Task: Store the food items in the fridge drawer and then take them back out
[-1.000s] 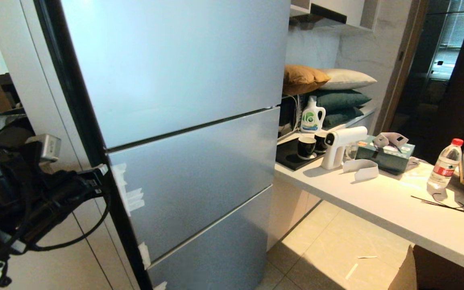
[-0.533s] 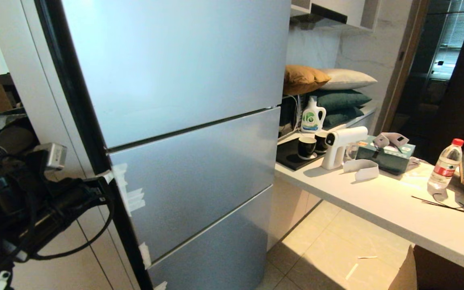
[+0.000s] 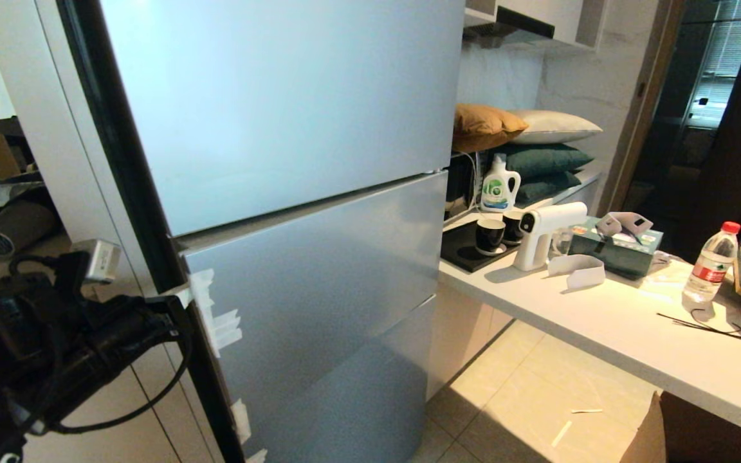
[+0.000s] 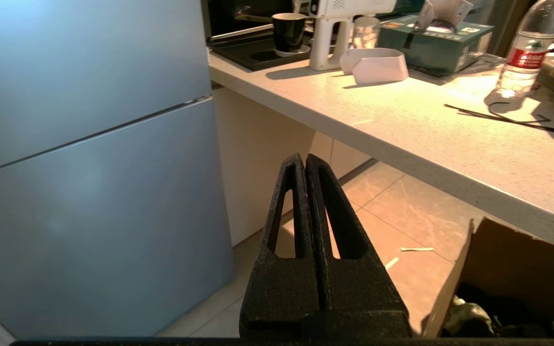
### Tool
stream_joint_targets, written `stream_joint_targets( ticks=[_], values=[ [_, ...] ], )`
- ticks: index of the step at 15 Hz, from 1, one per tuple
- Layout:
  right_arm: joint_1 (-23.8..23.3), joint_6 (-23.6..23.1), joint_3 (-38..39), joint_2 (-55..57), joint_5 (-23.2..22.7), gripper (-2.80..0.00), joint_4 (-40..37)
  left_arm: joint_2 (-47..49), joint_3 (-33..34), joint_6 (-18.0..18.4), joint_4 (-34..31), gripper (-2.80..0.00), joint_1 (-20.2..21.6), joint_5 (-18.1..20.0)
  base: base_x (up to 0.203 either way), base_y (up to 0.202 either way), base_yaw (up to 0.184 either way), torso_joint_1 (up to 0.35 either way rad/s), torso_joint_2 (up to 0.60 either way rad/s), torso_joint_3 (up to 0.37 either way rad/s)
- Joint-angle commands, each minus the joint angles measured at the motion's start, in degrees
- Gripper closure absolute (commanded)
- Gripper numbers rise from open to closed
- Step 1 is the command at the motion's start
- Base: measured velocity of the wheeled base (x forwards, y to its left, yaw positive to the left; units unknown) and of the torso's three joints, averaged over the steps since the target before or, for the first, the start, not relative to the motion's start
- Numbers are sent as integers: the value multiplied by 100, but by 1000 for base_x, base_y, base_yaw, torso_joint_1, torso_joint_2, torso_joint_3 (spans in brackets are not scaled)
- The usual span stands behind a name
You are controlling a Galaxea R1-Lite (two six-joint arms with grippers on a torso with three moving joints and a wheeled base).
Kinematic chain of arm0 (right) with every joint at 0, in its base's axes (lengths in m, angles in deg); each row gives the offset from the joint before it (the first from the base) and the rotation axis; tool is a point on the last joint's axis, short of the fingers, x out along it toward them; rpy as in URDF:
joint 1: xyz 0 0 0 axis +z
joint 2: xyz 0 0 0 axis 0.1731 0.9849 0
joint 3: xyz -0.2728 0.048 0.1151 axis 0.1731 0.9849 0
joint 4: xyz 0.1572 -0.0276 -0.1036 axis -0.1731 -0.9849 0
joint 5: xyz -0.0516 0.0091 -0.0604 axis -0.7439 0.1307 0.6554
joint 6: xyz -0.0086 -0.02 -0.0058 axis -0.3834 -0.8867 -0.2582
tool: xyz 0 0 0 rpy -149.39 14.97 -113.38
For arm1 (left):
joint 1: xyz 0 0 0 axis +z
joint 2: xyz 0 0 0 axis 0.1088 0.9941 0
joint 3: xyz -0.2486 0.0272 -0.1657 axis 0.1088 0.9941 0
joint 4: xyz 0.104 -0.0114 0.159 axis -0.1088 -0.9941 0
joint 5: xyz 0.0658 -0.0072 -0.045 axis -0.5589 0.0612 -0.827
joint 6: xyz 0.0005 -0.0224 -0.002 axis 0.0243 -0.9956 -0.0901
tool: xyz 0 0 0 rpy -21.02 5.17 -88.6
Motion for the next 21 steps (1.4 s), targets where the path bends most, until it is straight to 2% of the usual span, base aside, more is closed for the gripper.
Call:
stream_joint_targets(
  ticks=[1,6,10,21],
  values=[
    [4,1,1,9,-2,0,0,-8,43,2,36,0,-146,-3,0,0,0,0,0,0],
    [4,1,1,9,-2,0,0,-251,414,7,45,0,-340,27,0,0,0,0,0,0],
    [4,9,1,9,-2,0,0,-335,424,20,45,0,-457,112,0,0,0,0,0,0],
    [4,27,1,9,-2,0,0,-411,473,12,40,0,-1265,103,0,0,0,0,0,0]
  ],
)
